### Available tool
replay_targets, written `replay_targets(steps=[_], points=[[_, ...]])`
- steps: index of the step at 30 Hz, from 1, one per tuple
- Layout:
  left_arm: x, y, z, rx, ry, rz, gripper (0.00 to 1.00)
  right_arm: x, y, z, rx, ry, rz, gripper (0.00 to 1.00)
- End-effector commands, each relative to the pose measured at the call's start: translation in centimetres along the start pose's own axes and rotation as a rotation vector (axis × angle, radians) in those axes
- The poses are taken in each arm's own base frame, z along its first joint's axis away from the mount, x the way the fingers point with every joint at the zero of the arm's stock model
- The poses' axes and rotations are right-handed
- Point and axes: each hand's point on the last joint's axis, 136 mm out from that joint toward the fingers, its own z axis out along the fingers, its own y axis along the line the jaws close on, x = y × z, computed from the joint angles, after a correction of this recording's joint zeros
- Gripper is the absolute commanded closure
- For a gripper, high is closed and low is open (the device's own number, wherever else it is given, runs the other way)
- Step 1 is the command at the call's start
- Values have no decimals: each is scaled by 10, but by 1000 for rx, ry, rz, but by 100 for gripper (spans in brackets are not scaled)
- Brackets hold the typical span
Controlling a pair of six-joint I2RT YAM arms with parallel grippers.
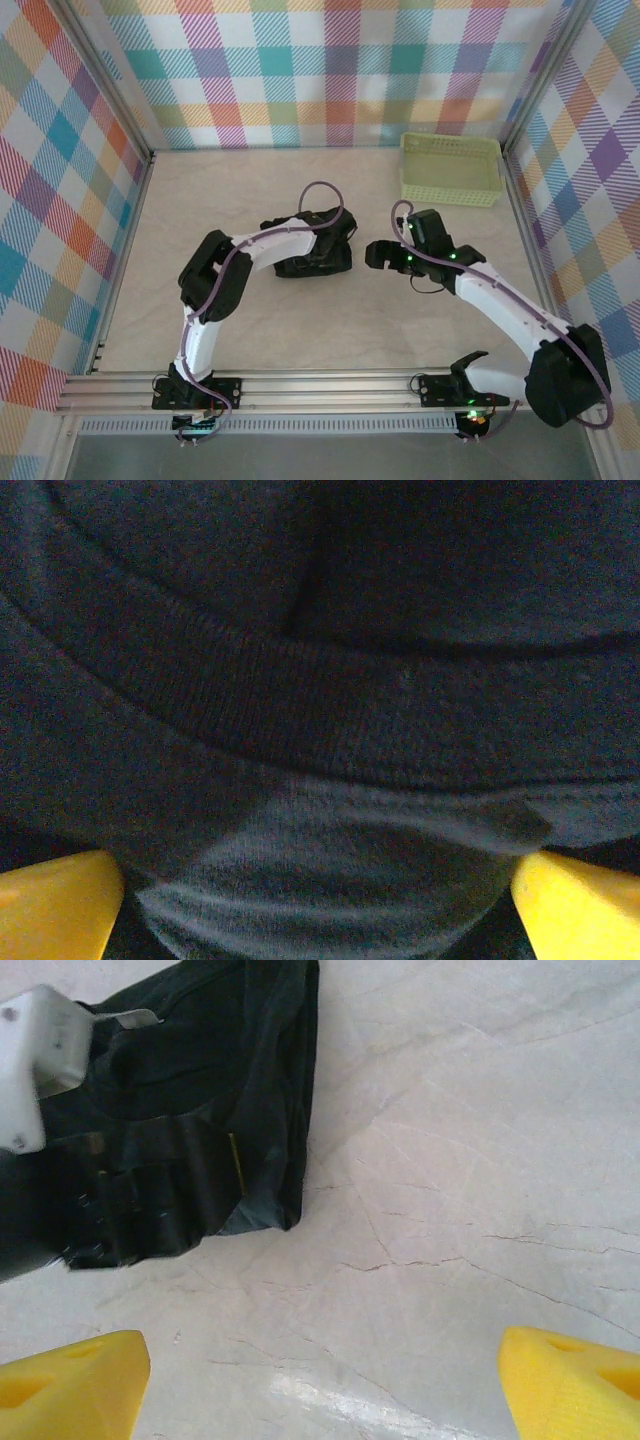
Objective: Fold the inside-out t-shirt
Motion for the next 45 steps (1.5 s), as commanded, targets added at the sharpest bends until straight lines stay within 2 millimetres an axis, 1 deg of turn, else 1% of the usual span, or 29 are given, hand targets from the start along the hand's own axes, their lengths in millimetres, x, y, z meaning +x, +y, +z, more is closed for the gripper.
replay_targets(steps=[1,5,10,13,15,16,18,19,21,22,23,25,28,29,34,36,39,41,43,45], points=[[-20,45,15,-126,23,45,0,4,-5,-8,14,-8,-9,10],[-55,101,19,-199,4,15,0,7,-7,-9,16,-11,-16,9],[-112,166,29,-268,-22,-34,0,9,-6,-7,4,-11,0,9],[-145,193,39,-287,-20,-43,0,9,-6,-9,7,-10,2,9],[-163,213,37,-347,-20,-40,0,9,-7,-11,13,-13,-3,8],[-171,222,32,-380,-29,-46,0,10,-8,-13,19,-12,-5,8],[-179,230,16,-411,-50,-69,0,10,-10,-15,29,-15,-7,8],[-181,228,7,-407,-67,-79,0,11,-10,-15,32,-16,-7,8],[-181,214,-13,-383,-107,-79,0,10,-11,-15,32,-18,-4,8],[-179,200,-20,-351,-125,-76,0,10,-10,-14,30,-17,-3,8],[-176,185,-24,-309,-133,-66,0,10,-10,-13,29,-16,0,8],[-169,149,-27,-204,-145,-56,0,10,-10,-10,26,-10,3,8],[-165,105,-14,-73,-134,-66,0,9,-9,-6,23,-4,6,8],[-166,95,-7,-42,-122,-73,1,9,-9,-6,23,-3,8,8],[-184,70,37,16,-98,-119,4,15,-10,-7,15,6,15,8],[-191,65,49,46,-88,-135,7,18,-12,-7,18,10,18,8],[-198,72,66,54,-68,-154,14,23,-14,-6,20,18,23,8],[-198,81,77,47,-39,-168,17,25,-16,-6,21,20,27,8],[-196,100,82,3,-21,-177,18,27,-16,-6,22,22,28,8],[-196,117,78,-37,-31,-177,19,26,-16,-6,22,21,26,8]])
